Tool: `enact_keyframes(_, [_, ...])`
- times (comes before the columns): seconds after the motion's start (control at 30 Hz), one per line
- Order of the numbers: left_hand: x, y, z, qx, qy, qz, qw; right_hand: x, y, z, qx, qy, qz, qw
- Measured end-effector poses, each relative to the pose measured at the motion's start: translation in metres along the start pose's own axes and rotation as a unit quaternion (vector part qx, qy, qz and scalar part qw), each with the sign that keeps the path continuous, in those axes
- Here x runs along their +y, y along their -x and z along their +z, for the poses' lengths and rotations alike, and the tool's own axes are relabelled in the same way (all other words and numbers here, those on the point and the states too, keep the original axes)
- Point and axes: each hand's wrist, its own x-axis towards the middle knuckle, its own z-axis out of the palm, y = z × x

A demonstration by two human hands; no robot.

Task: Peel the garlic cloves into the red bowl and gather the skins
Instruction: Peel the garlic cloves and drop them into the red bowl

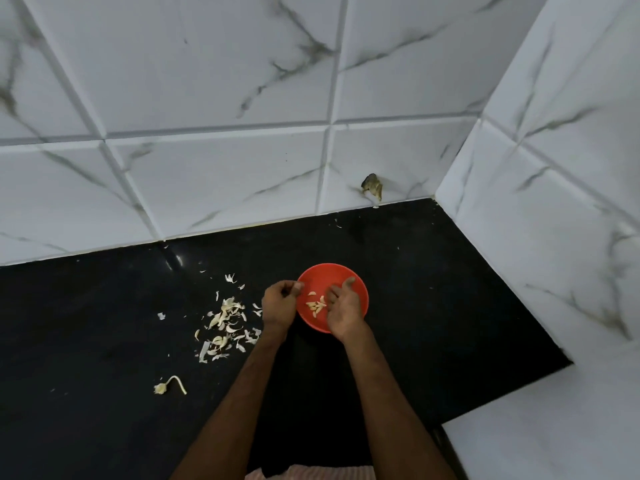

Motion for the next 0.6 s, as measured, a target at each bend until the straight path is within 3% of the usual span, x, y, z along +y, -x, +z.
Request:
enact_keyframes(0.07, [-0.010,0.001,-0.010,0.016,0.016,-0.006,1.000,0.005,0.000,0.004,0.020,0.061,-0.020,0.998])
enact_keyframes(0.13, [-0.020,0.003,-0.022,0.043,0.024,-0.007,0.999,0.015,-0.003,0.012,0.043,0.192,-0.115,0.974])
enact_keyframes(0.2, [-0.023,0.005,-0.036,0.075,0.025,0.000,0.997,0.028,-0.005,0.022,0.034,0.305,-0.249,0.919])
enact_keyframes(0.27, [-0.029,0.007,-0.056,0.119,0.006,0.013,0.993,0.042,-0.004,0.037,-0.004,0.402,-0.319,0.858])
enact_keyframes(0.33, [-0.040,0.008,-0.078,0.149,-0.046,0.019,0.988,0.059,-0.003,0.047,-0.042,0.525,-0.318,0.788])
enact_keyframes(0.4, [-0.054,0.013,-0.102,0.148,-0.161,0.013,0.976,0.079,-0.005,0.049,-0.050,0.675,-0.282,0.680])
enact_keyframes(0.47, [-0.072,0.023,-0.121,0.099,-0.296,-0.002,0.950,0.098,-0.008,0.045,-0.031,0.780,-0.237,0.579])
enact_keyframes(0.5, [-0.080,0.029,-0.129,0.071,-0.340,-0.009,0.938,0.105,-0.010,0.044,-0.017,0.797,-0.228,0.559])
enact_keyframes(0.6, [-0.099,0.042,-0.142,0.033,-0.351,-0.005,0.936,0.114,-0.012,0.045,-0.011,0.794,-0.250,0.554])
